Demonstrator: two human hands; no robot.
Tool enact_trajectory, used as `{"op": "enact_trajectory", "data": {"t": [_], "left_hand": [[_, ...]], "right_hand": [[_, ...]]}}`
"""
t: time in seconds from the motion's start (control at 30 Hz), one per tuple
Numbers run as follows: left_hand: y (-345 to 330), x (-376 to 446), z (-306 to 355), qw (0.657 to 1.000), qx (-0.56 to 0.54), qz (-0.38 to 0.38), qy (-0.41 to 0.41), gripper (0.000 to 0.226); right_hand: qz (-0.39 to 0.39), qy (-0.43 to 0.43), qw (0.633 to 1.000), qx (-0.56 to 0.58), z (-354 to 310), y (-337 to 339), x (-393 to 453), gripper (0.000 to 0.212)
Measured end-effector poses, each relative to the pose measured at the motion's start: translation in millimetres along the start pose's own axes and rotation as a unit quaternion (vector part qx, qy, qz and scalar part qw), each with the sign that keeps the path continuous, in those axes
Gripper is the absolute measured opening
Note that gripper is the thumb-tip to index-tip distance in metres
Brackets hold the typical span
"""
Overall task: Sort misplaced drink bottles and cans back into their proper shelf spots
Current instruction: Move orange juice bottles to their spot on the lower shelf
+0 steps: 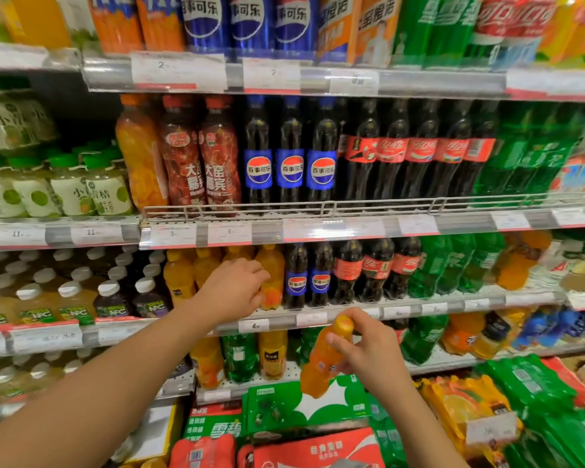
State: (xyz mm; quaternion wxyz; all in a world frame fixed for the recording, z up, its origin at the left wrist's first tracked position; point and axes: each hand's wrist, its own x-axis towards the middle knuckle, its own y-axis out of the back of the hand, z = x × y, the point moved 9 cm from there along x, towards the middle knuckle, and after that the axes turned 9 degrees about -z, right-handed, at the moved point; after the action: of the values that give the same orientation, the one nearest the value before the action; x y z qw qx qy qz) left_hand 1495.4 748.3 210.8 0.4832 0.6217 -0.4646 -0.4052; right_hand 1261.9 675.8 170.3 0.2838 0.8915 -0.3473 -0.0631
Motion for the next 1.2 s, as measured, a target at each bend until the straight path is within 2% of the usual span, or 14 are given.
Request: {"op": "enact_trajectory", "data": {"t": [0.23,0.43,0.53,0.67,0.83,0.97,1.2], "left_hand": [[35,22,79,0.998,0.008,-0.001,-0.068,0.048],[45,44,133,0.986,0.008,-0.07,-0.152,0.06],[54,52,154,0.981,0.004,-0.083,-0.177,0.068],[73,63,184,0.975,0.018,-0.054,-0.215,0.076],[91,85,221,0.967,0.017,0.036,-0.251,0.082],[101,97,255,0.965,0.01,0.068,-0.253,0.083],[136,157,294,0.969,0.035,0.108,-0.221,0.078]], "right_hand": [[0.029,-0.009,0.999,-0.024,18,44,-30,0.017],[0.089,-0.035,0.993,-0.066,28,83,-61,0.017],[0.114,-0.061,0.988,-0.087,31,98,-77,0.023],[0.16,-0.117,0.974,-0.109,41,123,-97,0.022],[0.218,-0.154,0.956,-0.121,52,147,-127,0.03],[0.254,-0.173,0.947,-0.099,74,175,-148,0.022],[0.278,-0.176,0.94,-0.091,123,237,-146,0.026]]}}
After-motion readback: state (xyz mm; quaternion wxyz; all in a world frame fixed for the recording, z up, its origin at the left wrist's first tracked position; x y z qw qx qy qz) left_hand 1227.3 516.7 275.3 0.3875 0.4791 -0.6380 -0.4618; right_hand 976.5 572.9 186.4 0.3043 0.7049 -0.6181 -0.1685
